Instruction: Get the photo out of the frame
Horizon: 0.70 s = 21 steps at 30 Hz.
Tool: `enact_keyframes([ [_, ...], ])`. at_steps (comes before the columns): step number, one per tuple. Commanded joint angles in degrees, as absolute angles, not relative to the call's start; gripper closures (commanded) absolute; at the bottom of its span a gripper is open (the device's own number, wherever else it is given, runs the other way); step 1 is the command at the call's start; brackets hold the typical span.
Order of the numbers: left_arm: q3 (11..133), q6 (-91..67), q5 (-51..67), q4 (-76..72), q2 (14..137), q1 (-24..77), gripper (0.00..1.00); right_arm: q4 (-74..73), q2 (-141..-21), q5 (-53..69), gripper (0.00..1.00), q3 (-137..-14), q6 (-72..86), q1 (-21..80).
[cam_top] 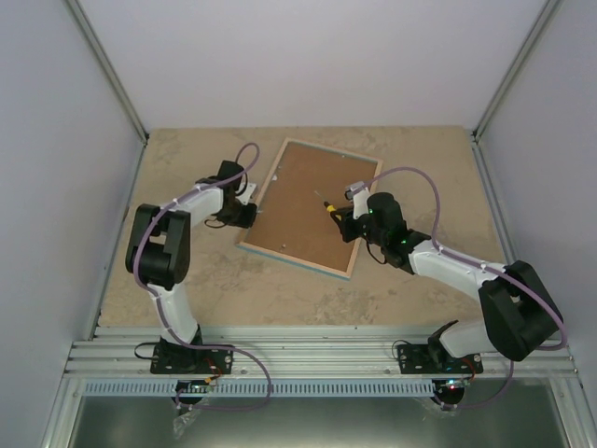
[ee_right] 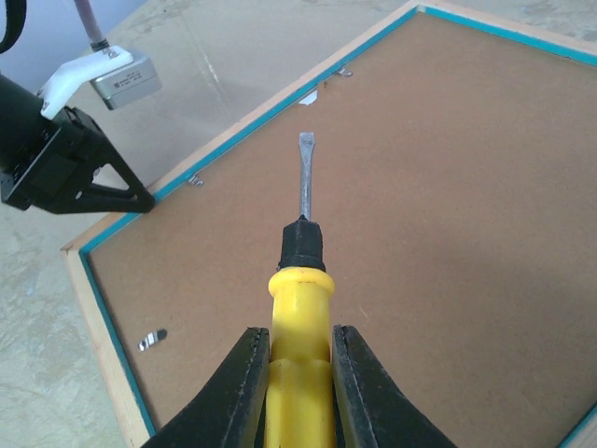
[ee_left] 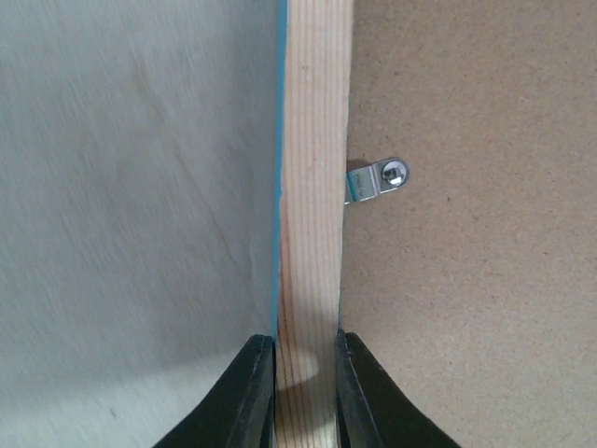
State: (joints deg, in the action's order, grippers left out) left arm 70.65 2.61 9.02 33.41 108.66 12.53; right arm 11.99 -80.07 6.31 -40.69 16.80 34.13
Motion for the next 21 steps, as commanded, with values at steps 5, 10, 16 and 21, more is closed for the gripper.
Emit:
enact_keyframes([
  [5, 62.8, -10.5, 7.5, 35.8, 101.0, 16.3, 0.84, 12.1, -82.0, 9.7, 1.0, -42.7, 17.0, 33.8],
  [10, 60.3, -15.0, 5.8, 36.0, 98.7, 18.4, 0.83, 11.4, -84.4, 13.3, 0.99, -44.2, 16.5, 34.2],
  [16, 57.4, -17.2, 6.4, 33.9, 96.6, 20.4, 0.84, 10.0, -90.3, 16.9, 0.99, -47.6, 15.3, 36.7],
  [21, 56.1, -17.7, 8.5, 32.8, 94.8, 22.0, 0.84, 9.0, -94.4, 18.3, 0.99, -50.6, 13.9, 39.7],
])
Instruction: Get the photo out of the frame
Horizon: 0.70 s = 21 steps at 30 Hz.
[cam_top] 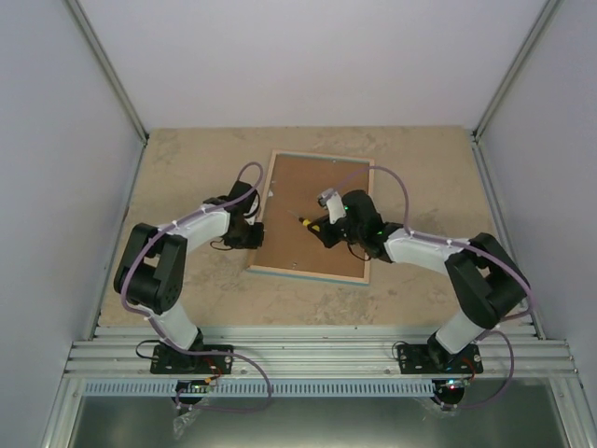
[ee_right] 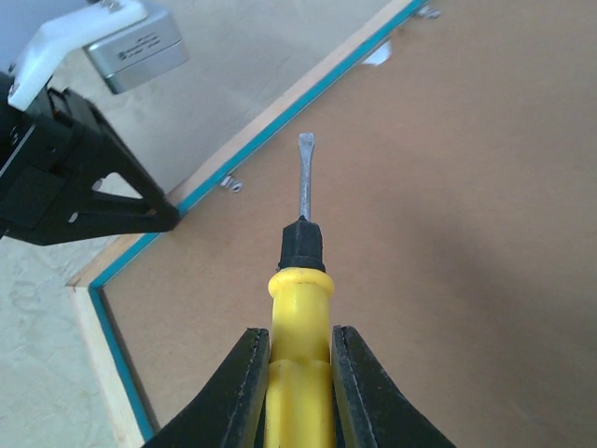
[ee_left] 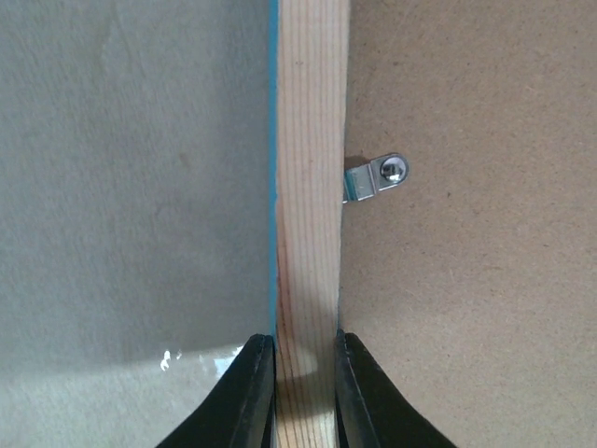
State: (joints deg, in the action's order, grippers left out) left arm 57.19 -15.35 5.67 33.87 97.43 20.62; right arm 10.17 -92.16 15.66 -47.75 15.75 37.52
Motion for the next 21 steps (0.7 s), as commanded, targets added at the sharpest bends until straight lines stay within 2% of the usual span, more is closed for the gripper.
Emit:
enact_keyframes([
  [1, 55.8, -17.9, 9.1, 32.5, 94.5, 22.2, 0.84, 8.6, -95.5, 18.2, 1.0, -51.4, 13.7, 40.3],
  [21, 55.7, -18.9, 13.3, 31.6, 94.3, 22.4, 0.85, -1.7, -108.8, 17.9, 1.0, -65.4, 13.4, 44.3],
])
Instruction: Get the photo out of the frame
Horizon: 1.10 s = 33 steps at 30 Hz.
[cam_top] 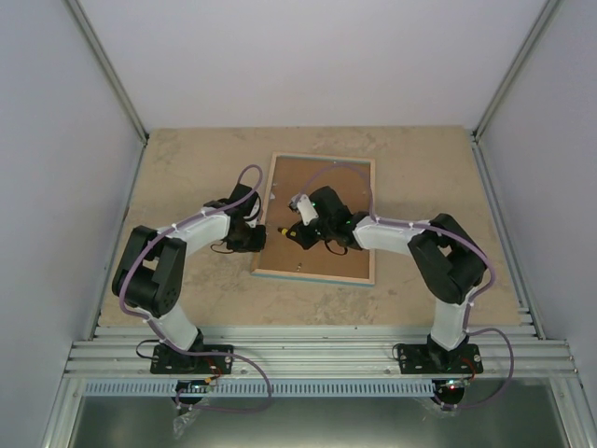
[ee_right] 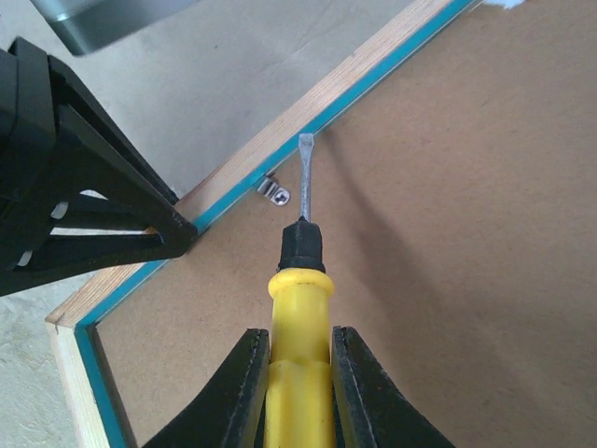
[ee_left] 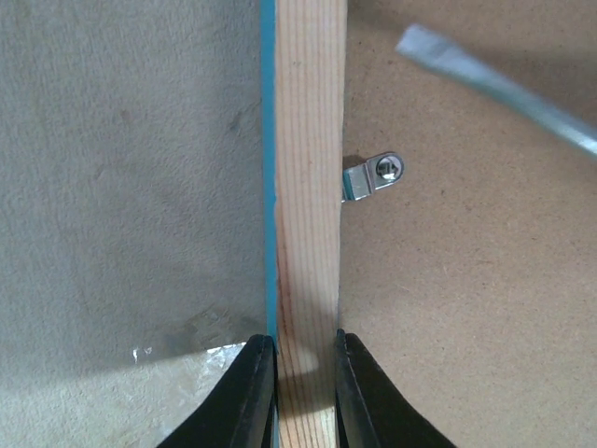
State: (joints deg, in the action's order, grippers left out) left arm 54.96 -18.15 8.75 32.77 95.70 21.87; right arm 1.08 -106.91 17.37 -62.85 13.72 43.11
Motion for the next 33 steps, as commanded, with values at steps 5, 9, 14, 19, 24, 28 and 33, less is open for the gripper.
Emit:
enact_keyframes([
  [5, 55.7, -18.9, 12.9, 32.0, 94.0, 22.4, 0.84, -3.0, -110.8, 17.1, 0.99, -66.7, 13.5, 44.7],
  [9, 55.7, -18.8, 13.6, 31.9, 94.2, 22.4, 0.84, -4.3, -111.6, 17.3, 0.99, -67.7, 13.1, 44.7],
  [14, 55.9, -18.7, 13.8, 31.9, 94.3, 22.4, 0.84, -5.3, -111.8, 17.5, 0.99, -67.8, 12.9, 44.9],
  [19, 55.9, -18.7, 13.7, 32.0, 94.5, 22.4, 0.84, -6.2, -112.0, 17.7, 1.0, -67.9, 12.4, 45.2],
  [24, 56.0, -18.7, 13.3, 32.1, 94.7, 22.4, 0.84, -6.7, -111.8, 18.1, 1.0, -67.9, 11.9, 45.6],
  [28, 56.2, -18.7, 12.8, 32.3, 94.9, 22.4, 0.84, -7.2, -111.6, 18.3, 0.99, -67.8, 11.5, 45.8],
  [33, 56.2, -18.7, 12.3, 32.4, 94.9, 22.4, 0.84, -8.3, -111.3, 18.5, 1.0, -67.8, 10.7, 46.1],
])
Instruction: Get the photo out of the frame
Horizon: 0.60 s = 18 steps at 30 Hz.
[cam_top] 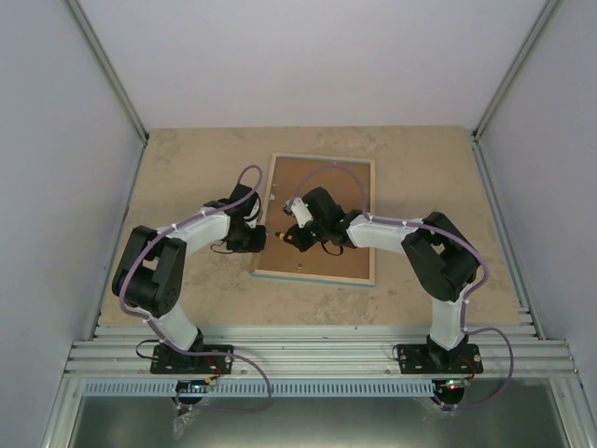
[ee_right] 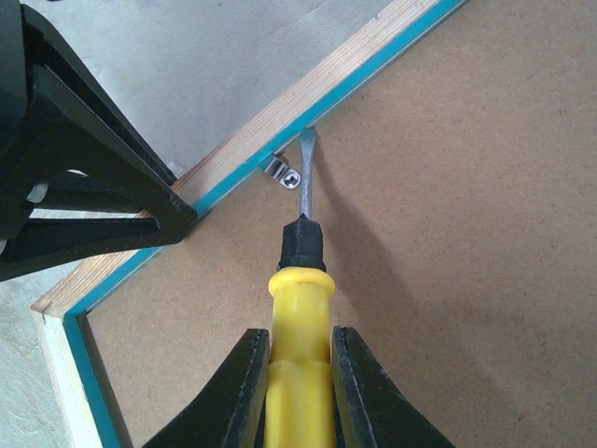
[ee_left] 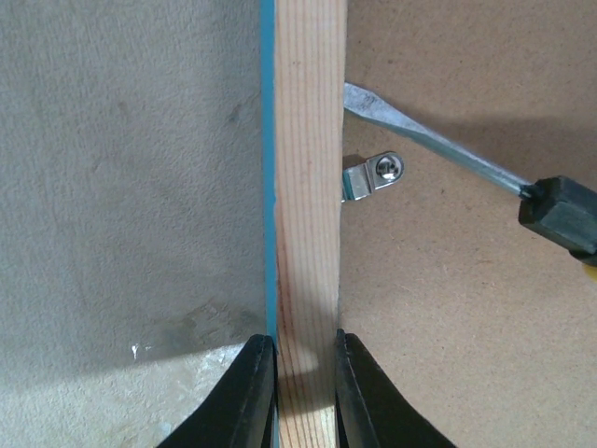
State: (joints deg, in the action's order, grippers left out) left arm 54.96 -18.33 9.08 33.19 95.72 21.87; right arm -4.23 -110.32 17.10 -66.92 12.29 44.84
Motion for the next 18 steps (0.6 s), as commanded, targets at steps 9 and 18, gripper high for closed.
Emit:
enact_keyframes([
  [9, 56.2, -18.9, 11.5, 32.7, 95.3, 22.4, 0.84, -10.3, -110.7, 19.6, 1.0, -67.8, 9.1, 46.4],
  [18, 56.3, -19.0, 10.9, 32.9, 95.7, 22.4, 0.84, -13.3, -110.0, 20.9, 1.0, -68.3, 7.0, 47.0],
])
